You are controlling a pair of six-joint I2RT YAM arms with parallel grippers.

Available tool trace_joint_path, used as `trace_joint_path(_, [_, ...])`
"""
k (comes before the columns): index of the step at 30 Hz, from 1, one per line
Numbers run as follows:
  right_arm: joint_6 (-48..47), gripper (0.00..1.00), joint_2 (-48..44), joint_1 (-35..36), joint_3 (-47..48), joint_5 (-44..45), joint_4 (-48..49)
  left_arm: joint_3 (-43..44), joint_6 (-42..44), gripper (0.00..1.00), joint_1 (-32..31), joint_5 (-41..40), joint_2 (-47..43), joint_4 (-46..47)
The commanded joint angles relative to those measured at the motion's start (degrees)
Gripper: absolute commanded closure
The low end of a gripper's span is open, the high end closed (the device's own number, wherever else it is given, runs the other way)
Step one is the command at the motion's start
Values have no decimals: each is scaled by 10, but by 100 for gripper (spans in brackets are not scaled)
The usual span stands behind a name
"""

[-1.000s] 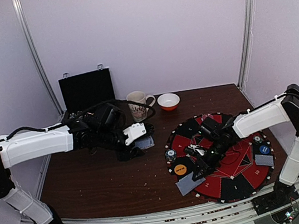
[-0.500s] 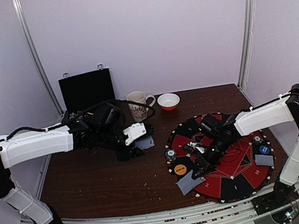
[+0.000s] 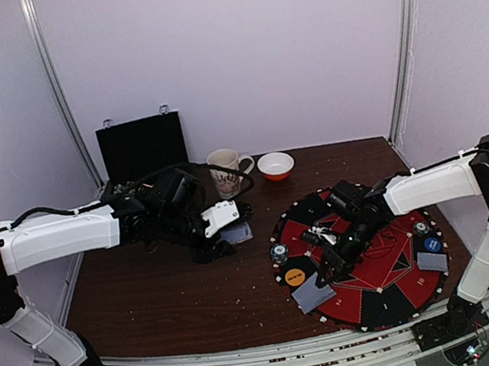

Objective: Distribute texas hold em gaming equipment
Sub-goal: Distribute the poker card in the big blind area.

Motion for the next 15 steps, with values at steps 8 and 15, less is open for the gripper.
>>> trace_joint_path(8, [0, 89, 7, -4, -4, 38, -19, 0, 0, 49, 1, 5, 1, 24])
trace_joint_path(15, [0, 79, -2, -5, 3, 93, -43, 1, 0, 49, 1, 8, 2, 23])
